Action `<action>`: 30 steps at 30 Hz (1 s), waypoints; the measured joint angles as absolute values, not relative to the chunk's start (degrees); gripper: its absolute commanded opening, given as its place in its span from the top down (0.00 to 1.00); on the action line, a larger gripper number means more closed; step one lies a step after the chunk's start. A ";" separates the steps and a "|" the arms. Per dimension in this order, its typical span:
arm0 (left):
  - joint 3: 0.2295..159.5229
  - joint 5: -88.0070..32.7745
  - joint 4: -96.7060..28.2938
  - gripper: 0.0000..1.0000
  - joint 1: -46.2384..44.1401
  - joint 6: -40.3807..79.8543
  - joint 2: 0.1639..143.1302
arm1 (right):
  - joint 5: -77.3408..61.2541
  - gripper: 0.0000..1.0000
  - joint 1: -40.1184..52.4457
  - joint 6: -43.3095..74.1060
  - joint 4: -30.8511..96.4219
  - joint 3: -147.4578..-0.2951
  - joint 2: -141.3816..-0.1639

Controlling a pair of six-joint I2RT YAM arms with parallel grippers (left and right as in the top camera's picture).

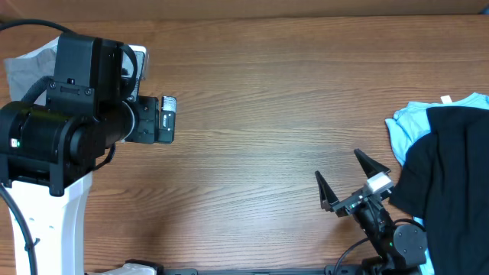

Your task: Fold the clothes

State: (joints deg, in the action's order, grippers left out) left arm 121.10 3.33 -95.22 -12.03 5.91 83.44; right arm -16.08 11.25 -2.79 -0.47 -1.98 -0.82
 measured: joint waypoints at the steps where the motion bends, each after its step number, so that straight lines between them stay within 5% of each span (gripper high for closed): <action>1: 121.10 3.33 -95.22 0.00 -12.03 5.91 83.44 | -16.10 0.00 11.25 -2.63 -0.34 -1.43 -0.84; 30: 121.10 3.33 -95.22 0.00 -12.03 5.91 83.44 | -16.32 0.00 11.25 -1.69 3.44 -1.04 -0.84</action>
